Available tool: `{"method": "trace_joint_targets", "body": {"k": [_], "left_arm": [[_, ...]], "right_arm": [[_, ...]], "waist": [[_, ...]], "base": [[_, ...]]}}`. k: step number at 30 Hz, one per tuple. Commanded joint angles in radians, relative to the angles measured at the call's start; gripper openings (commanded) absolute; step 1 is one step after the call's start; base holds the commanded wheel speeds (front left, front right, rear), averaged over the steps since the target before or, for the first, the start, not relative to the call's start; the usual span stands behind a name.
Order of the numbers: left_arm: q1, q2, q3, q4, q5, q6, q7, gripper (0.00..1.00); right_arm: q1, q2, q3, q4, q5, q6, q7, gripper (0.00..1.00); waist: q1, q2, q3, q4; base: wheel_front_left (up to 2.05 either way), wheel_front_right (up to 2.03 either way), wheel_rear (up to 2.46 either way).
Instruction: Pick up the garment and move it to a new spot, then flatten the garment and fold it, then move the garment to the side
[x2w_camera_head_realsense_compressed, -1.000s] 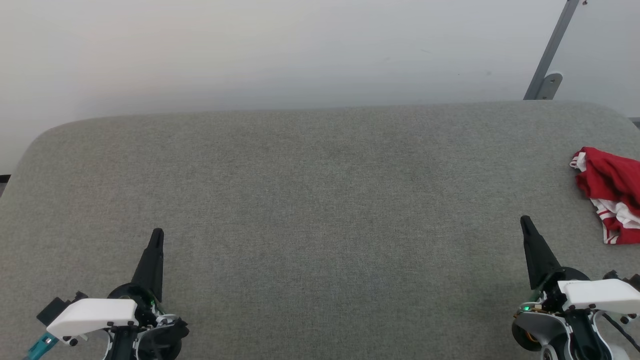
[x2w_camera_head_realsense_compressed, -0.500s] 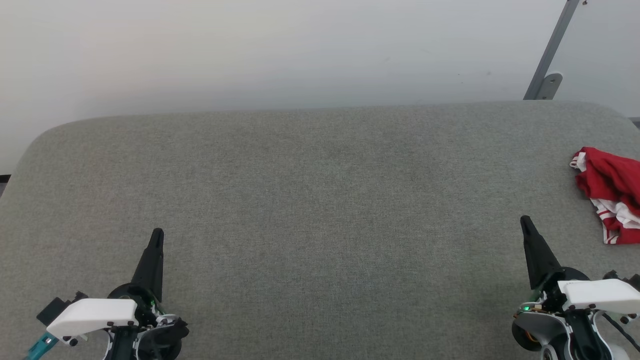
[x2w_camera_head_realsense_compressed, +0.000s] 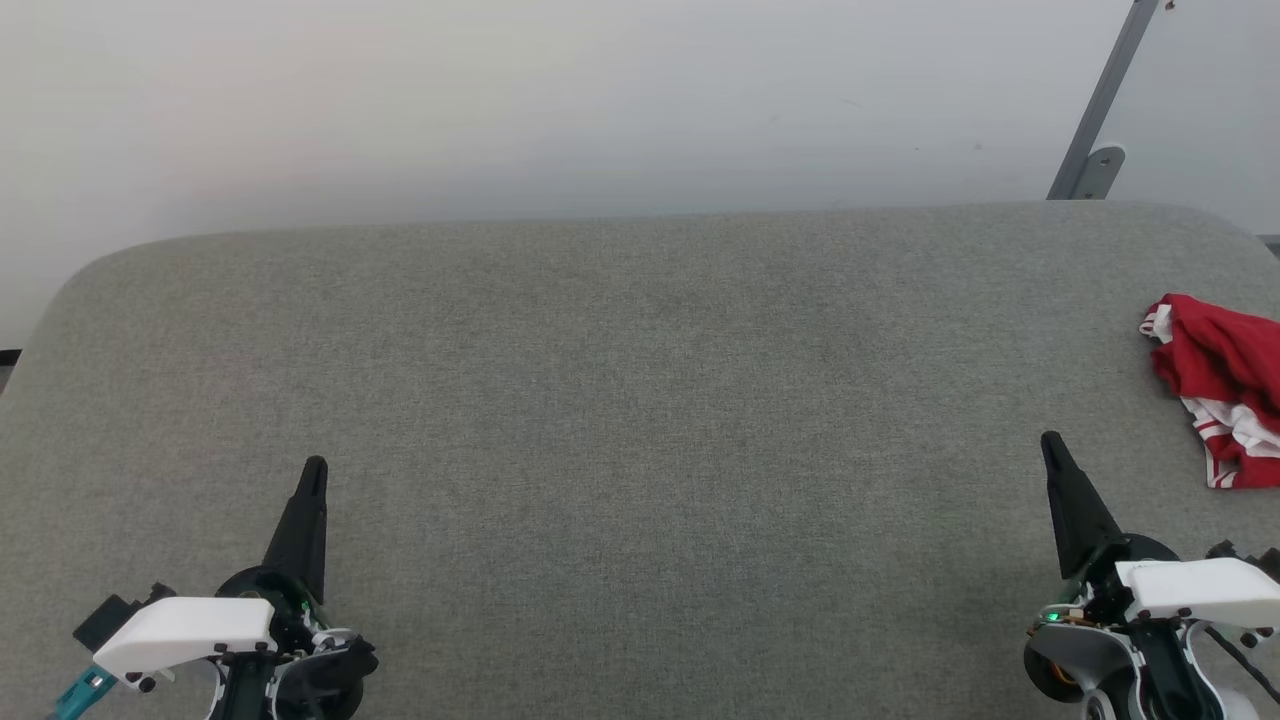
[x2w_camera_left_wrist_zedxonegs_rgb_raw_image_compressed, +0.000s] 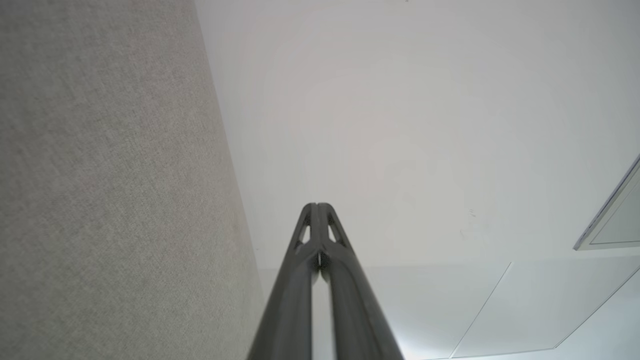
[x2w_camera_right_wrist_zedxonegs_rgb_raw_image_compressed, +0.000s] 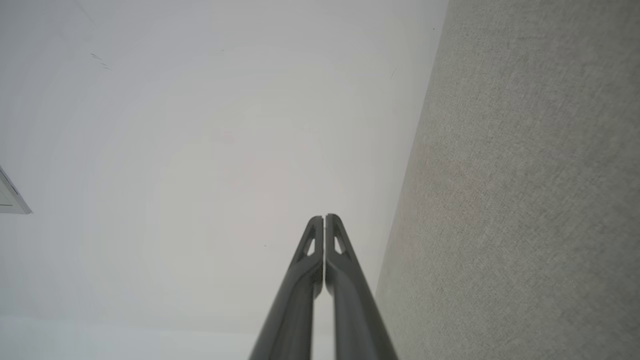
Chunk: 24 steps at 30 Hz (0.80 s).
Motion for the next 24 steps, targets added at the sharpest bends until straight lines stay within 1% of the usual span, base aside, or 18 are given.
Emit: {"method": "trace_joint_targets", "body": {"k": [1,24], "left_arm": [[-0.012,0.0,0.002,-0.001,-0.002,-0.005,0.004,0.0],[-0.012,0.0,0.003,-0.001,-0.002,-0.005,0.004,0.0]], "right_arm": [[-0.005,0.001,0.0,0.001,0.004,0.0,0.001,0.0],[-0.005,0.001,0.0,0.001,0.004,0.0,0.001,0.0]], "waist": [[0.0,0.0,0.0,0.0],[0.0,0.0,0.0,0.0]], "base": [[0.0,0.0,0.0],[0.0,0.0,0.0]]}}
